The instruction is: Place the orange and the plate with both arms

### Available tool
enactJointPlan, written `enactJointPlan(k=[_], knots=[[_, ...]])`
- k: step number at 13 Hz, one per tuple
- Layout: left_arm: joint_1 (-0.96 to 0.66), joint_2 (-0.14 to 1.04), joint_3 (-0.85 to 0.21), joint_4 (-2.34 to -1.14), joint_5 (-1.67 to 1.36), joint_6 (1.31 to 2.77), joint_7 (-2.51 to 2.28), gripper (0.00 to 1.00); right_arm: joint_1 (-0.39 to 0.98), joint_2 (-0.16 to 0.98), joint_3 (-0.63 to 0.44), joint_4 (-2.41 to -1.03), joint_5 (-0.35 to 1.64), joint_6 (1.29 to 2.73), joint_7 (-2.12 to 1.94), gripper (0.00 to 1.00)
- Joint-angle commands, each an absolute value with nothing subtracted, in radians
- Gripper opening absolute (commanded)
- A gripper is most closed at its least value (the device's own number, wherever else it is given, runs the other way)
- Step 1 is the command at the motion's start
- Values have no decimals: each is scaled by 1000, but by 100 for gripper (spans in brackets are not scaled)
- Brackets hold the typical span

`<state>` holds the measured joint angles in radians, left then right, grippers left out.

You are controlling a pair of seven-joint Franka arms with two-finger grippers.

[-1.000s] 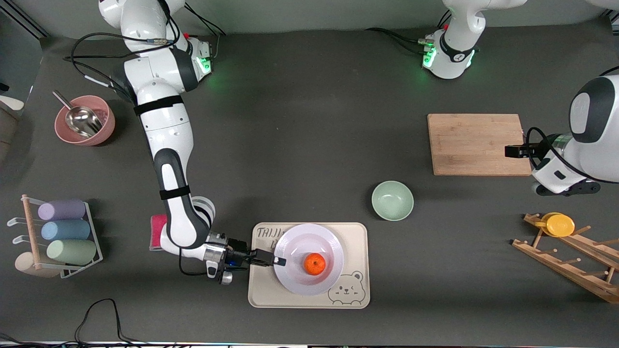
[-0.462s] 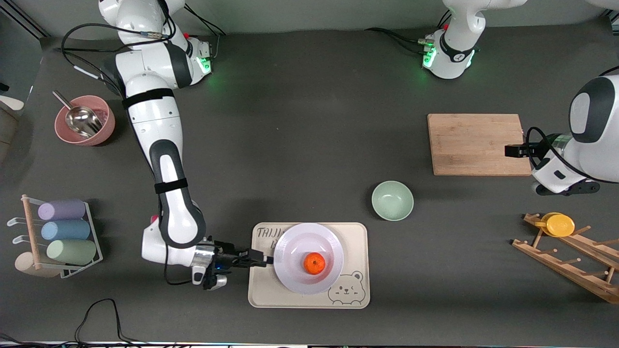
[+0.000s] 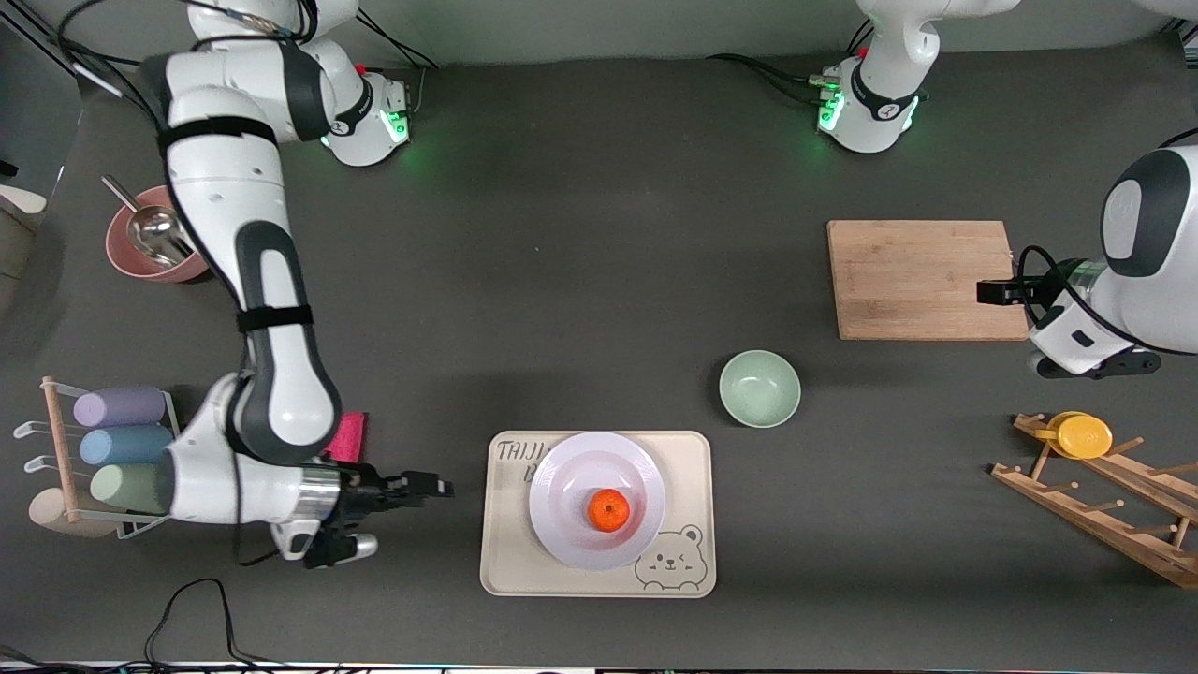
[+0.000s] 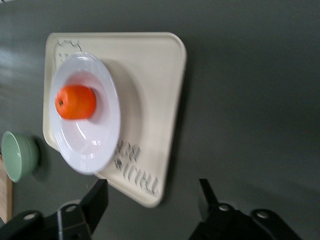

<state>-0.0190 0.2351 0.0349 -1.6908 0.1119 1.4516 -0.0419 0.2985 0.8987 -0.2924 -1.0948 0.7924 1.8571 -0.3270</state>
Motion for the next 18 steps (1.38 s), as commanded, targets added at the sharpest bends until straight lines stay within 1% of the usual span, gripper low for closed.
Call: enactJointPlan(k=[1,3,6,9,11,13,14,15,18], knots=[[-15,239,32,-1674,118,1431,-26,100,290,720,-288,-1198,585,1757,-270,100],[-17,235,32,-1672,118,1413,-28,100,285,611,-288,-1204,410,1694,-220,100],[-17,224,35,-1660,117,1411,-43,100,285,482,-285,-1226,212,1638,-154,100],[-28,164,31,-1663,112,1419,-87,100,247,333,-281,-1314,169,1560,-49,100],[-29,83,26,-1680,101,1411,-92,100,204,229,-253,-1408,115,1559,-37,100],[-26,-6,28,-1698,77,1382,-92,100,125,149,-160,-1472,31,1563,6,100],[-26,-49,28,-1706,77,1376,-92,100,97,126,-123,-1482,-6,1562,24,100],[-23,-99,28,-1729,74,1382,-92,100,86,109,-112,-1483,-14,1560,28,100],[-21,-204,28,-1798,48,1390,-98,100,75,75,-112,-1514,-15,1568,26,100]])
